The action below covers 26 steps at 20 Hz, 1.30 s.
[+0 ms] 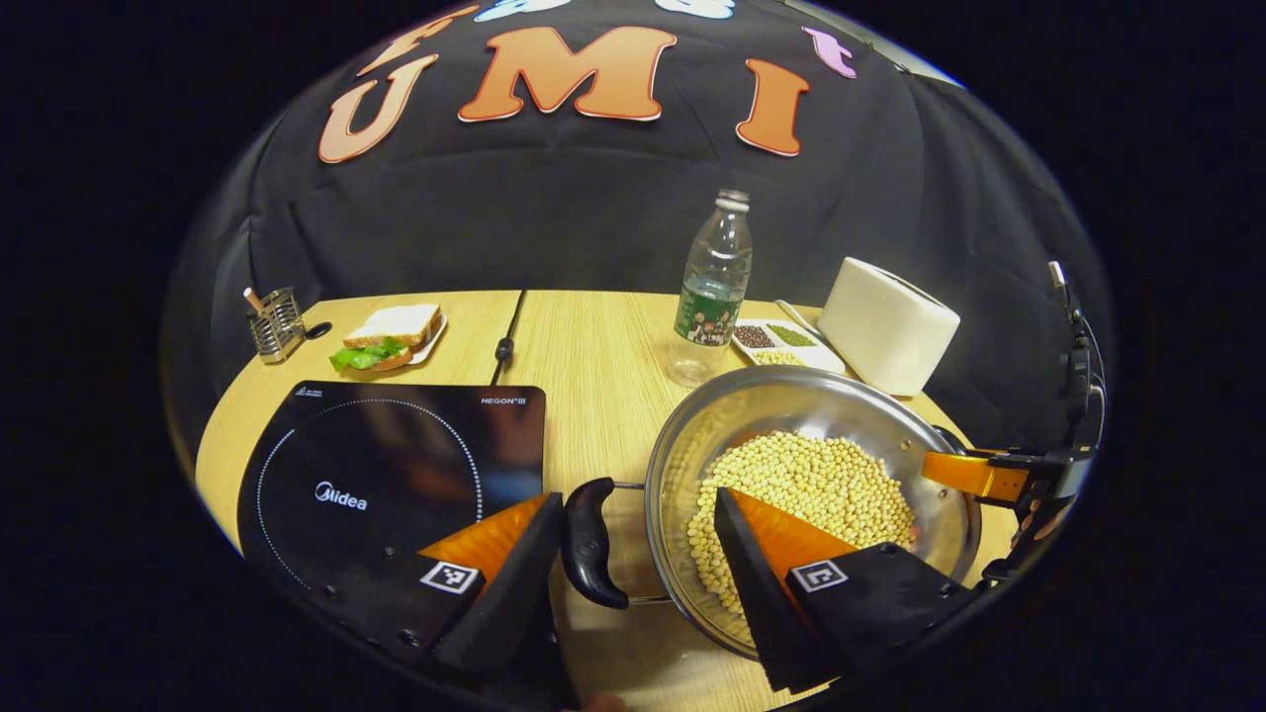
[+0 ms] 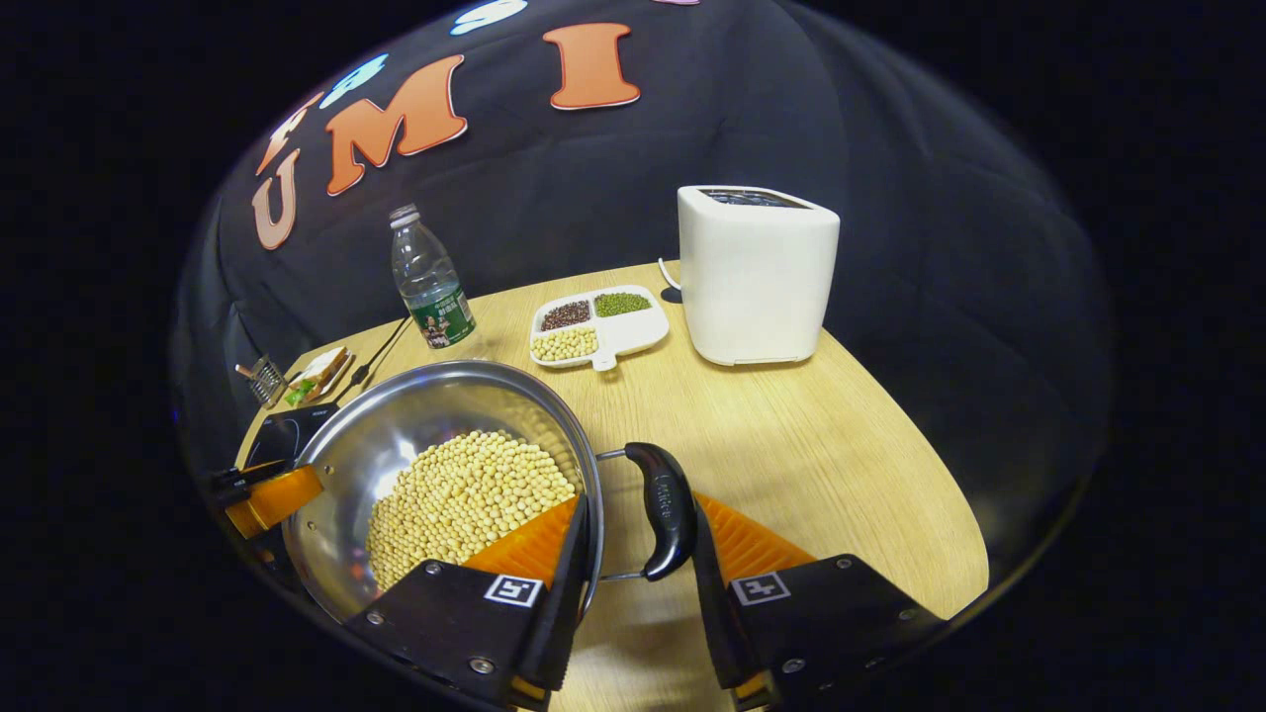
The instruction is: First push the handle of the pot to place it horizontally, then grasp the pot with both hands and set it on the induction cooktop.
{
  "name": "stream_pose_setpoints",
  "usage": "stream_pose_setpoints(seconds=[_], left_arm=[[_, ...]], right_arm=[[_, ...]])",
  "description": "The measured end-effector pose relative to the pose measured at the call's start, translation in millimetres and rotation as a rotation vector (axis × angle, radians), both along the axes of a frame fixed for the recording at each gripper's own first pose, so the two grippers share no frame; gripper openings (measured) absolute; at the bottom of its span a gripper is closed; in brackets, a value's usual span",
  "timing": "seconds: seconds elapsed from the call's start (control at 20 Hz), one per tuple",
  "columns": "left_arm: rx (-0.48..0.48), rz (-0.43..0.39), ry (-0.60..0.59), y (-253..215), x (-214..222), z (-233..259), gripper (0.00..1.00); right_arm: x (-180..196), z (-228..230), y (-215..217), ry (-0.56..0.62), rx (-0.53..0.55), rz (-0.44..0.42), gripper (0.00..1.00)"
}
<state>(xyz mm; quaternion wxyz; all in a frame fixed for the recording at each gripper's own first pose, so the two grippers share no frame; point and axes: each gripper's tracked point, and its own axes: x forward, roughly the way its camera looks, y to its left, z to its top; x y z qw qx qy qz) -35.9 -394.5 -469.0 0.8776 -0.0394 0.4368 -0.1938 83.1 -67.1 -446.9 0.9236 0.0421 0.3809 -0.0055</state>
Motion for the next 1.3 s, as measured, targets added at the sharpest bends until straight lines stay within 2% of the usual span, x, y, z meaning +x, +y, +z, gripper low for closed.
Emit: stream_pose_setpoints(seconds=[0.1,0.15,0.4,0.5,0.65,0.75,0.9,1.1,1.15,1.3], left_arm=[[0.024,0.011,-0.005,-0.9,4.5,-6.2,0.99],[0.068,0.027,-0.002,8.8,5.0,-9.5,0.96],[0.069,0.029,0.014,4.9,5.0,-9.8,0.61],[0.075,0.020,0.022,4.6,1.4,-7.8,0.55],[0.077,0.016,0.008,4.8,-0.8,4.5,0.53],[0.066,0.017,-0.008,8.4,2.5,19.4,0.57],[0.048,0.026,-0.030,20.2,8.7,42.4,0.54],[0.037,0.044,-0.067,46.4,20.9,74.6,0.55],[0.035,0.051,-0.078,54.2,23.6,82.5,0.58],[0.032,0.072,-0.102,83.1,28.9,103.1,0.53]], right_arm=[[-2.1,0.7,-4.5,-0.003,-0.005,-0.002,0.55],[-2.7,1.3,-5.5,-0.003,-0.006,-0.005,0.55],[-2.5,1.5,-4.8,-0.007,0.002,-0.041,0.53],[-7.6,4.4,-4.0,0.004,0.025,-0.070,0.50],[-15.4,10.5,-2.1,0.021,0.051,-0.094,0.48],[-15.1,24.8,1.2,-0.011,0.055,-0.101,0.48],[-16.7,53.1,9.1,-0.048,0.046,-0.096,0.47],[-18.5,87.8,33.0,-0.098,0.041,-0.076,0.48],[-18.3,95.8,40.7,-0.109,0.046,-0.072,0.48],[-16.9,115.6,66.8,-0.138,0.053,-0.054,0.48]])
